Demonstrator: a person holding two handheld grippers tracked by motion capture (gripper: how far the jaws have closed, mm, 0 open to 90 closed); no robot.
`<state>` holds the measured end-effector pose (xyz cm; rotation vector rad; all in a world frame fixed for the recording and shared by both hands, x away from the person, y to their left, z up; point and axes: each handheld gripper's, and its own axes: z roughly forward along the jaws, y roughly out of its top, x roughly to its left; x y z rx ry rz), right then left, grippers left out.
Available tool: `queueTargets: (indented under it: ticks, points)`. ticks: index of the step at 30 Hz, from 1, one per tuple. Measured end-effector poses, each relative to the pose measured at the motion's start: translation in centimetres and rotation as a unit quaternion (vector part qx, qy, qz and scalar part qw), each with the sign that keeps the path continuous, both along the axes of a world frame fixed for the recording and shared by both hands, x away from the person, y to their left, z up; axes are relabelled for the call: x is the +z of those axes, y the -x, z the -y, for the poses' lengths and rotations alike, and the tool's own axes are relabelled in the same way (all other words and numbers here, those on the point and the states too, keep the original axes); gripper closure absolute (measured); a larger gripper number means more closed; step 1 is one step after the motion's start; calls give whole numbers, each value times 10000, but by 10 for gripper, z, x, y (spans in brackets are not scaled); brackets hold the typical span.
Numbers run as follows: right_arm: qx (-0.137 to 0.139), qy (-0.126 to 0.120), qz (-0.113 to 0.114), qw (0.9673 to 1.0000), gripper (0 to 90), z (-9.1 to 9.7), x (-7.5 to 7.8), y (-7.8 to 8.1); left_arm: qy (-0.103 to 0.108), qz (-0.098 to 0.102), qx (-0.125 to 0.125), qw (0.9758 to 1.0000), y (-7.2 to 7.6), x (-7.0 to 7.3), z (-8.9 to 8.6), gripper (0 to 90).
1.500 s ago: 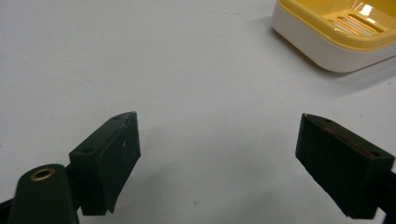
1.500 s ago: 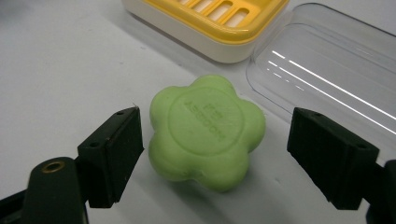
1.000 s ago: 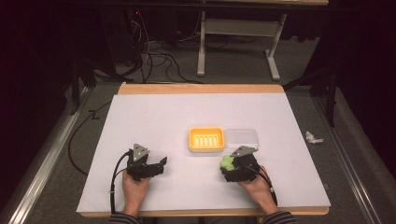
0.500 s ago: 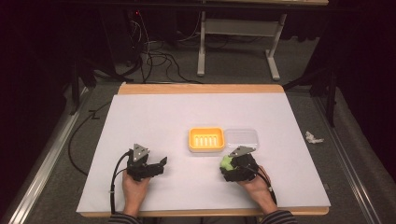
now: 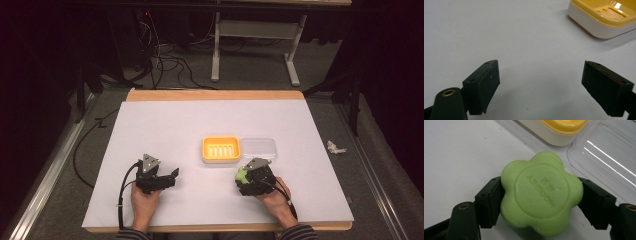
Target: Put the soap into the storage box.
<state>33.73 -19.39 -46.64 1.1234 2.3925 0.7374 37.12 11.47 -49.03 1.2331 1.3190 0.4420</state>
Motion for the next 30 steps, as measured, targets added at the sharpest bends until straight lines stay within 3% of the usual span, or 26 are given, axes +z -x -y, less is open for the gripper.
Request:
queueTargets:
  ticks: [18, 23, 30]
  points:
    - [100, -296, 350, 9989, 270, 5, 14, 5, 23, -11, 0, 10000, 0, 0, 0, 158]
    - [56, -500, 346, 9981, 270, 10, 21, 4, -4, -17, -19, 10000, 0, 0, 0, 159]
    - [34, -566, 383, 9977, 269, 14, 30, 3, 4, -22, -30, 10000, 0, 0, 0, 160]
